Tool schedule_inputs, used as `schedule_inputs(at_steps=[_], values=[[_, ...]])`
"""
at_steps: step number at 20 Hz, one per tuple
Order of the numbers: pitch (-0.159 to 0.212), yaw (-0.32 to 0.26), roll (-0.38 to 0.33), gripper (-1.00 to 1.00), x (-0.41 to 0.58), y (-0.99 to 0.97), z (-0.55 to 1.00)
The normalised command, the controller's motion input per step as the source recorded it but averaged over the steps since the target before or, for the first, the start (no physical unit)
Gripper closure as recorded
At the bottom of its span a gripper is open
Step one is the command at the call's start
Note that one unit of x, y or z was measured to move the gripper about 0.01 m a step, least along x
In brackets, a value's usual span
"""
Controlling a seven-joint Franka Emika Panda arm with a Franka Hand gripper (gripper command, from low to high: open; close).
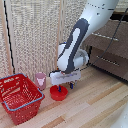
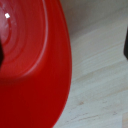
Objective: Transport the gripper mindfully toward the orange-red bowl and clasp it to elevate with ease. Ensure your robot's arm aligns efficiently with the top drawer's opening. Carefully slide the orange-red bowl into the designated spot with precision. After confirmation, withdraw the gripper gently. Close the drawer smoothly by transitioning the gripper to its handle.
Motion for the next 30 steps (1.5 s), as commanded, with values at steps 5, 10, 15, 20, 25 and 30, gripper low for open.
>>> schedule_inputs(at_steps=[5,10,15,20,25,30], values=[[-0.026,0.008,-0.014,1.00,-0.187,0.00,-0.11],[-0.011,0.063,-0.029,1.00,-0.200,-0.01,-0.21],[0.017,0.066,0.011,1.00,-0.109,-0.05,-0.19],[0.115,0.044,0.062,1.00,-0.014,-0.03,0.00],[0.172,-0.006,-0.004,1.00,-0.081,0.05,0.62],[0.126,0.000,0.000,1.00,-0.010,0.02,0.91]])
